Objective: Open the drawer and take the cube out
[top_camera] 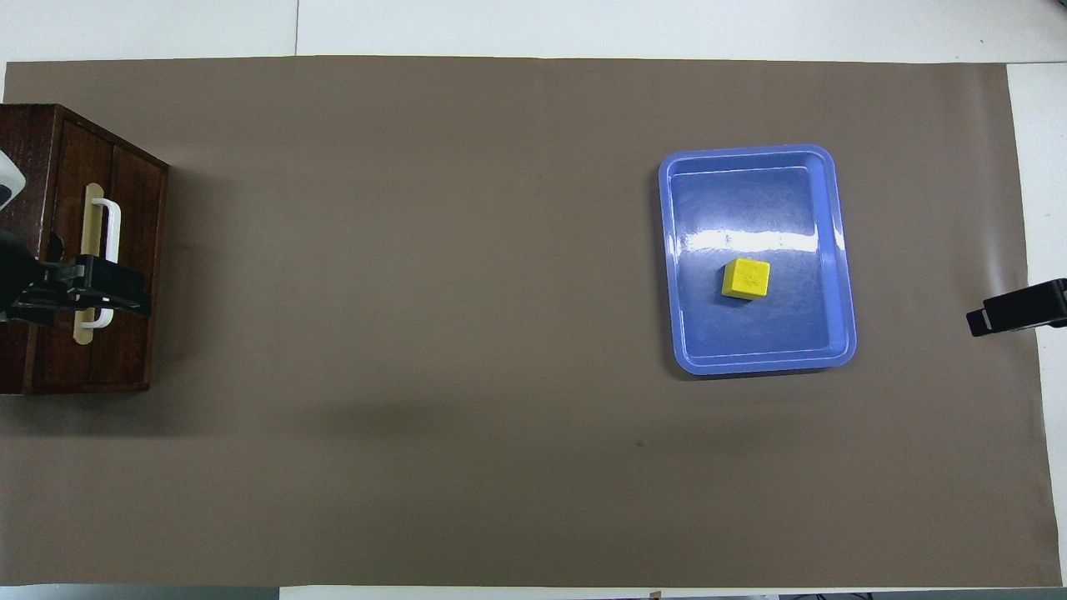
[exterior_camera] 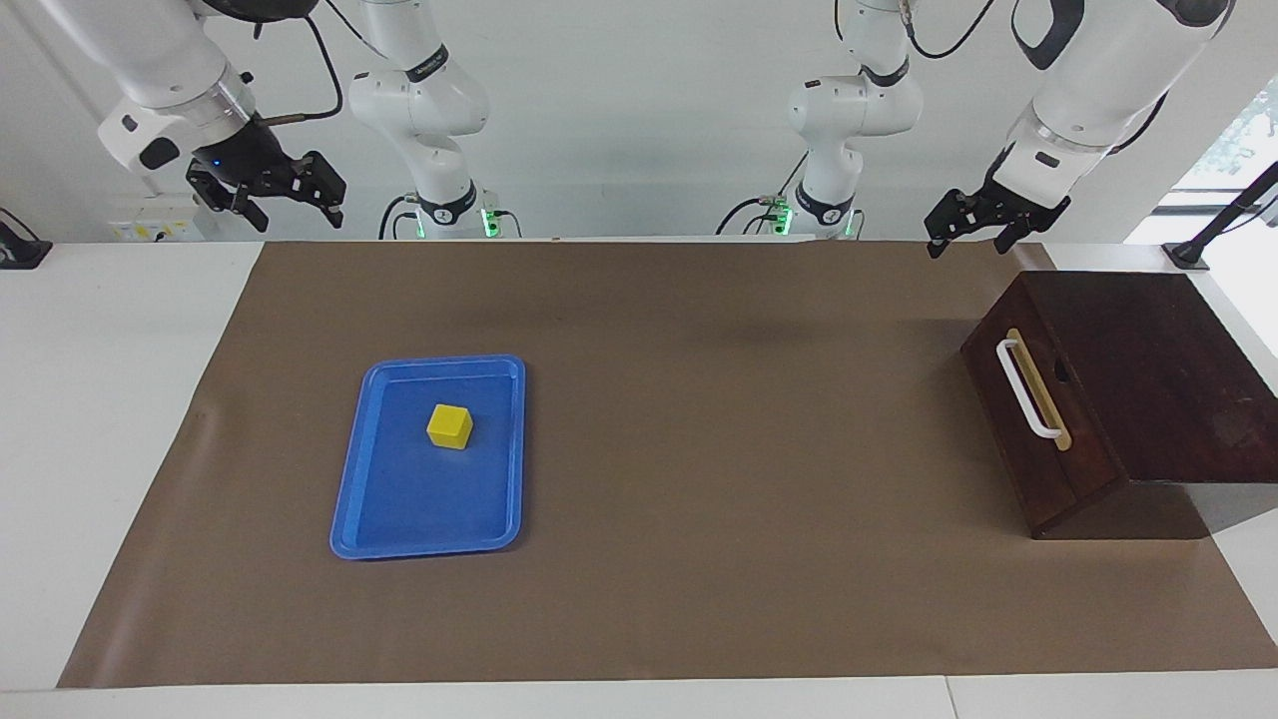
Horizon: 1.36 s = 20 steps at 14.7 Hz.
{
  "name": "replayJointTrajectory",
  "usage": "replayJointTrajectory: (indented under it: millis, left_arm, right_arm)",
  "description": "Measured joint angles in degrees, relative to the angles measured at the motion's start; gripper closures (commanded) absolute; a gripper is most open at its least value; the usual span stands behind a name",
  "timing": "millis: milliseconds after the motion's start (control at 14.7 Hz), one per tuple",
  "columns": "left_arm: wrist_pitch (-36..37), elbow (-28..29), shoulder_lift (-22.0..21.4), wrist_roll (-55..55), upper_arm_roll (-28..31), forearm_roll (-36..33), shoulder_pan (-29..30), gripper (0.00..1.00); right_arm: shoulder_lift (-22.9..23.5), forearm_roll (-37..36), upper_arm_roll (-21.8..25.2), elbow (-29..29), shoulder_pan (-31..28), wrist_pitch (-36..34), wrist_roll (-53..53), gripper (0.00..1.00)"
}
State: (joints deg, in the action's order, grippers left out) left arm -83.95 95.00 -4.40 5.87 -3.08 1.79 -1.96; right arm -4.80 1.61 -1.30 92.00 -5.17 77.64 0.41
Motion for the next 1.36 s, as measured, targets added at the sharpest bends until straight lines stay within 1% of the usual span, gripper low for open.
replayJointTrajectory:
  millis: [136,476,817,1361]
  left_arm:
    - [0.0,0.0,0.0,0.0,0.0,0.0,0.0,0.00]
    - [0.0,0.0,0.0,0.0,0.0,0.0,0.0,0.00]
    - [0.0,0.0,0.0,0.0,0.0,0.0,0.0,0.00]
    - [0.0,0.0,0.0,0.0,0.0,0.0,0.0,0.00]
  right_arm:
    - [0.3,-0.9,0.0,0.1,0.4,0.6,-0.2,0.00]
    - [2.3,-3.1,0.0,1.0,0.5,8.0,-6.7,0.00]
    - [3.1,-3.2,0.0,2.0,1.2,9.0,-6.7,0.00]
    - [2.8,-3.2,0.1,0.9,1.2,8.1,-6.7,0.00]
